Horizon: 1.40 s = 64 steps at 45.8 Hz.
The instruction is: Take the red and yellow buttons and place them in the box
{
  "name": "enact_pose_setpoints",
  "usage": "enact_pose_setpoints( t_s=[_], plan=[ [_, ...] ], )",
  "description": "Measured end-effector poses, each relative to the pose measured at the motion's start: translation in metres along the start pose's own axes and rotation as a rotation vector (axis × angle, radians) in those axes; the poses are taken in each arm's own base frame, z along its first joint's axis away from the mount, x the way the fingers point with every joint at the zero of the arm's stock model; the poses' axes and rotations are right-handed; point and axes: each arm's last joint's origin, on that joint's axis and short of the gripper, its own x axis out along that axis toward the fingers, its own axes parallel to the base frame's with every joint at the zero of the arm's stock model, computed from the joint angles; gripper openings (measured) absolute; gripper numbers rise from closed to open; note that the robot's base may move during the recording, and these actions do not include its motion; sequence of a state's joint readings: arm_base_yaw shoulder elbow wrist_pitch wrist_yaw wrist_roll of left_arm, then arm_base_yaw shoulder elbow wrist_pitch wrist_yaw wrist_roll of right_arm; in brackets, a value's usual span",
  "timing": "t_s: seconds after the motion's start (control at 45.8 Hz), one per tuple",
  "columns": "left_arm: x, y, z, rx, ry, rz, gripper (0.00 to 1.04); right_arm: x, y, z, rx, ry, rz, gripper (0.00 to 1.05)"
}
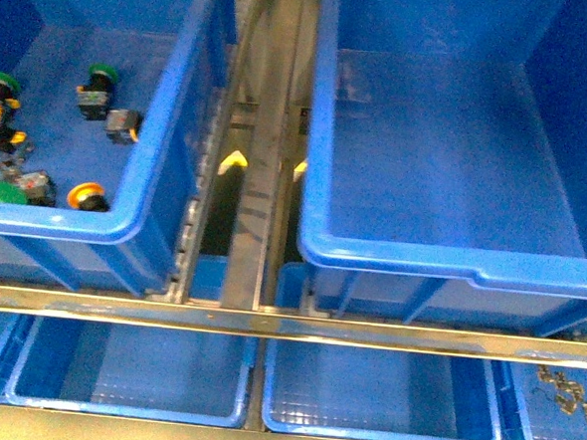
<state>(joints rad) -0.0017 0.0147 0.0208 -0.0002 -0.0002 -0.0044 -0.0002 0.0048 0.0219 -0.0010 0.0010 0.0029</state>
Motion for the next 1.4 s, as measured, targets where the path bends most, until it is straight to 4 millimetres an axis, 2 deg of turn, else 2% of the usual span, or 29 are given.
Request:
enact_pose_setpoints(
  t_s=[1.398],
  plan=[
    [0.0, 0.0, 0.0, 0.0, 0.0, 0.0, 0.97, 0.0, 0.0, -0.0001, 0.0, 0.0, 0.001, 0.99]
  ],
)
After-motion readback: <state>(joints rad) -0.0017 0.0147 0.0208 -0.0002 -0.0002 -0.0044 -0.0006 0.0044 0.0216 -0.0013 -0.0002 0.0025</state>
